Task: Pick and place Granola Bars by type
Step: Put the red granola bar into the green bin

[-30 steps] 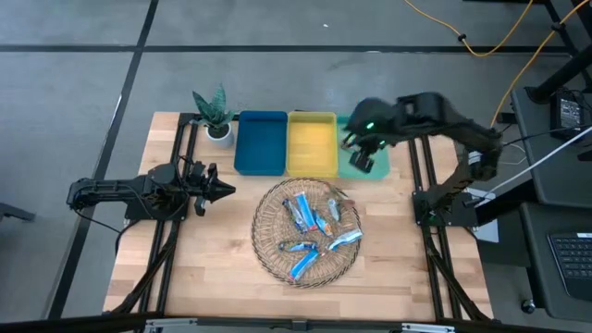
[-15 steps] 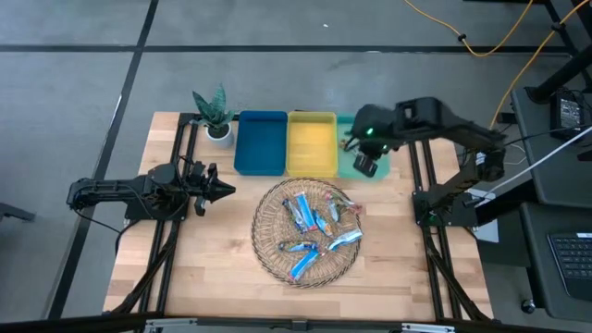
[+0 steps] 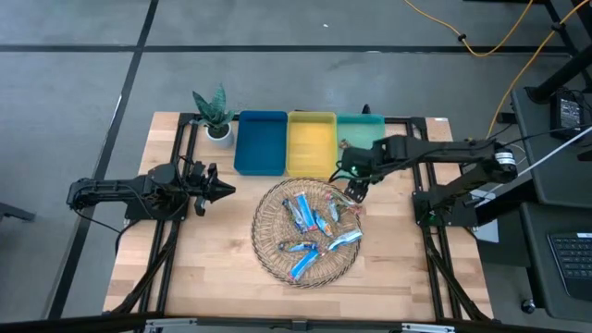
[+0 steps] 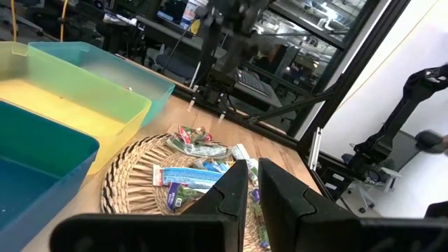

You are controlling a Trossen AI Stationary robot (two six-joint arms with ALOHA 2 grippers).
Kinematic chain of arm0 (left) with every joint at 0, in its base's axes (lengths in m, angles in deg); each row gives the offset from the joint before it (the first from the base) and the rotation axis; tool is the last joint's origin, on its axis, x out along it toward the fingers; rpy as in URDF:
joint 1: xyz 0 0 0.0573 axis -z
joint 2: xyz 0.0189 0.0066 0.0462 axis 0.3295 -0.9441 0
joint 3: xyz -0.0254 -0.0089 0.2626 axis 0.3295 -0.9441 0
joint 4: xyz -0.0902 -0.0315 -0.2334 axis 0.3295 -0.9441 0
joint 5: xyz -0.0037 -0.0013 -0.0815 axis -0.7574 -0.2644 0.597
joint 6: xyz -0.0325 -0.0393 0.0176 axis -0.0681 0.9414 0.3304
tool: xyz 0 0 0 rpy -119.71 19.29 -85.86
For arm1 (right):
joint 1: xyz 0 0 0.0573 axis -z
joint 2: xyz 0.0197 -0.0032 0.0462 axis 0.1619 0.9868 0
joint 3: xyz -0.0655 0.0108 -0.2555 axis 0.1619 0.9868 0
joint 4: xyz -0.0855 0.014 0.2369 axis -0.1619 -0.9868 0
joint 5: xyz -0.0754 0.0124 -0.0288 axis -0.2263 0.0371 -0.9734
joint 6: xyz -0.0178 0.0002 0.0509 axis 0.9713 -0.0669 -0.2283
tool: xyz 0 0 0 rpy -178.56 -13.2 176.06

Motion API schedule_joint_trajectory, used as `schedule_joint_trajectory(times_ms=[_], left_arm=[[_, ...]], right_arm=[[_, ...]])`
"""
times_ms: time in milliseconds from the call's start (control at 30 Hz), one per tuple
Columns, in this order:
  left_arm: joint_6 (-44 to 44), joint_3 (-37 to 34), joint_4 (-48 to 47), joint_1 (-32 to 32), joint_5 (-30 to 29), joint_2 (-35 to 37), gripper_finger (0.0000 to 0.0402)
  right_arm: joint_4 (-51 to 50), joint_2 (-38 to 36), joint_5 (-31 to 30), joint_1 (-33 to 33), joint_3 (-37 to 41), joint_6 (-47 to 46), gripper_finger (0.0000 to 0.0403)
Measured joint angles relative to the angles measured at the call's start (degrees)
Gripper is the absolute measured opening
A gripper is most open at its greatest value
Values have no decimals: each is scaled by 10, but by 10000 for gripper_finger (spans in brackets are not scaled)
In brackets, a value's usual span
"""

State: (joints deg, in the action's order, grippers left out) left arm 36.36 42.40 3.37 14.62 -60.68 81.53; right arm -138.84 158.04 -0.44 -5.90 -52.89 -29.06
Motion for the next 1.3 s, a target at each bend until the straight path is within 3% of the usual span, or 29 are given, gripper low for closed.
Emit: schedule_joint_trajectory(times_ms=[167,467,1033,1300], left_arm=[[0,0,0,0,0,0,31],[0,0,0,0,0,0,31],[0,0,0,0,0,0,31],[0,0,0,0,0,0,31]], right_arm=[[94,0,37,0,95,-26,333],[232,0,55,-17,207,-28,328],[376,1,53,-22,314,-5,326],[400,1,-4,-20,338,20,319]])
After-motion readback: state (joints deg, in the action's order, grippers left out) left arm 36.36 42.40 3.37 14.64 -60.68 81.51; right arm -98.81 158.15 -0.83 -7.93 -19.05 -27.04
